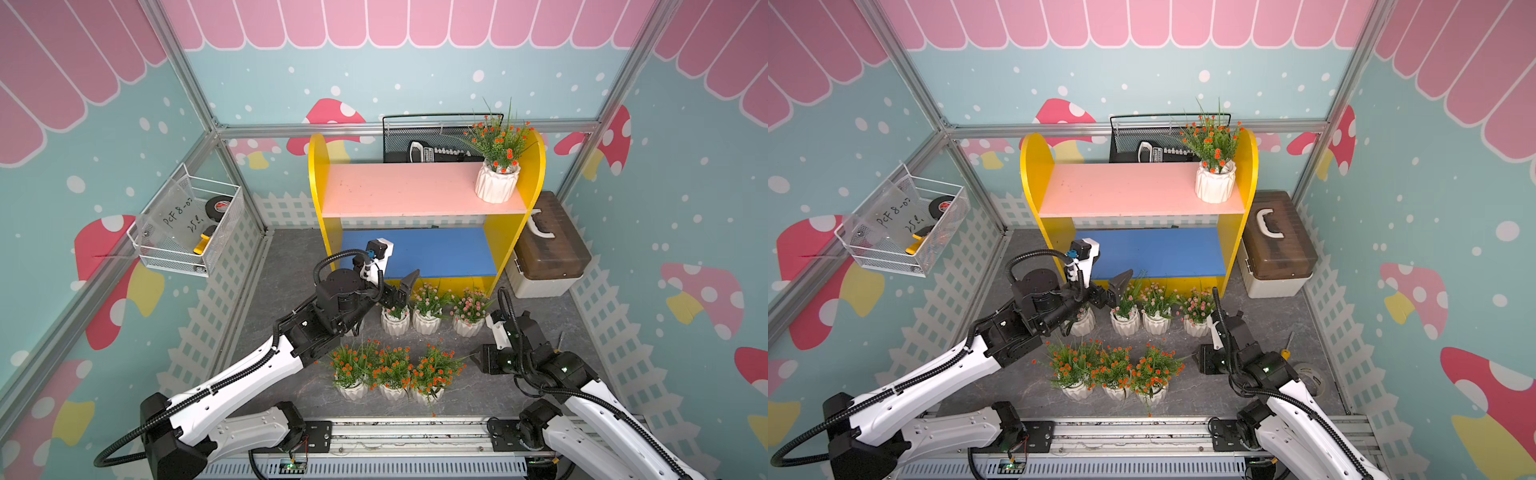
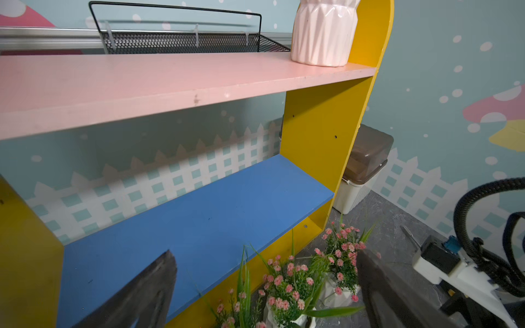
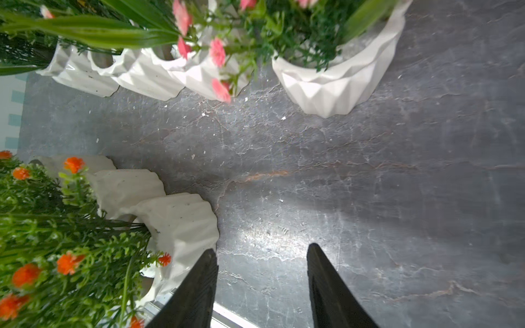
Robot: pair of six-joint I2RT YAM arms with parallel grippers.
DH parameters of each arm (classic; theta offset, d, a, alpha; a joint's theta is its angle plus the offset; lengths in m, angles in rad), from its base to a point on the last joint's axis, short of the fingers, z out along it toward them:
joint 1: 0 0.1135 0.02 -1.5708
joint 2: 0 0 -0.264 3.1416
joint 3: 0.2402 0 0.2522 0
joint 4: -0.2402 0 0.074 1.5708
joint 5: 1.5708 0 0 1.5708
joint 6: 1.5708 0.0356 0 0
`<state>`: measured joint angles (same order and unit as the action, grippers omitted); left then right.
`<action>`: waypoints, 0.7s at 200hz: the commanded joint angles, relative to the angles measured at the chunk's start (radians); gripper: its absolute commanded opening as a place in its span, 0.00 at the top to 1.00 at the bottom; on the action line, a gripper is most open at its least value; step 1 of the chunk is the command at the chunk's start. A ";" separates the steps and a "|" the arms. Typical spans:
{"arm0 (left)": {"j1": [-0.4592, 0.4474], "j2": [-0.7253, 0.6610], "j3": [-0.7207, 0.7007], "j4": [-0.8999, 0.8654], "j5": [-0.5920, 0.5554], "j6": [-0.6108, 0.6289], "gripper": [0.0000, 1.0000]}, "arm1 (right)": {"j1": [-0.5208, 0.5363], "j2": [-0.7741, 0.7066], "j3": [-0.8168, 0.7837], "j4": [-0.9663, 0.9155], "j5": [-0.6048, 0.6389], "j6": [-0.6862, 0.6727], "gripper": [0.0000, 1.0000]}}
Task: Place the baby's breath potted plants on the rack by color
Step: Pick up the baby's breath potted plant from the center of the board.
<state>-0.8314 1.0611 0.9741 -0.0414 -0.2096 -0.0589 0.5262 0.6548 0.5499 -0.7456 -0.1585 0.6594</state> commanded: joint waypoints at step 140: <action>-0.006 -0.236 -0.160 -0.110 -0.139 -0.111 0.03 | 0.468 0.083 -0.102 0.267 0.183 0.264 0.60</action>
<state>-0.8330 0.8299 0.8246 -0.1268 -0.3264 -0.1547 0.9535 0.7044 0.4049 -0.5148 -0.0540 0.8860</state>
